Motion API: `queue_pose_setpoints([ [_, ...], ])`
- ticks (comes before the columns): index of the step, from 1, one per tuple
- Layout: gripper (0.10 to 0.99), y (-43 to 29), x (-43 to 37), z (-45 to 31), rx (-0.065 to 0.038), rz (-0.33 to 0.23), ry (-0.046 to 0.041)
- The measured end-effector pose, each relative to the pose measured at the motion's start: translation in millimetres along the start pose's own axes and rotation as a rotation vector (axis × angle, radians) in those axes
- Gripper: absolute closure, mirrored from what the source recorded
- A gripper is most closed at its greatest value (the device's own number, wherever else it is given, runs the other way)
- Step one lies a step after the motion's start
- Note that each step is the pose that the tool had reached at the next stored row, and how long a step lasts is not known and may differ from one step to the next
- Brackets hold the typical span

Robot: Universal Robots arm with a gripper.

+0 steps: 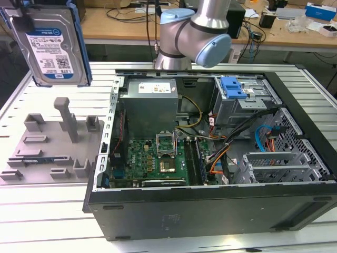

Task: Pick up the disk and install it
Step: 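Pick up the disk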

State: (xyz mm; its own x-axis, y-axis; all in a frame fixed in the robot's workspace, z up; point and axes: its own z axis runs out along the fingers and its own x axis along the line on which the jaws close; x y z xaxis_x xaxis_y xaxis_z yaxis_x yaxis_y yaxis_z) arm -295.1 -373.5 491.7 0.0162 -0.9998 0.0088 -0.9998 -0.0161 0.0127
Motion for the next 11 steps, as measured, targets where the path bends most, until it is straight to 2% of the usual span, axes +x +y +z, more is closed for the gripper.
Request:
queue_pose_setpoints([
  [2,0.718,-6.2,5.0,0.0,0.0,0.0,-0.0001],
  [7,0.718,-29.1,23.4,-0.2,0.0,0.0,0.0],
  [11,0.718,-43.4,34.5,-0.2,0.0,0.0,0.0],
])
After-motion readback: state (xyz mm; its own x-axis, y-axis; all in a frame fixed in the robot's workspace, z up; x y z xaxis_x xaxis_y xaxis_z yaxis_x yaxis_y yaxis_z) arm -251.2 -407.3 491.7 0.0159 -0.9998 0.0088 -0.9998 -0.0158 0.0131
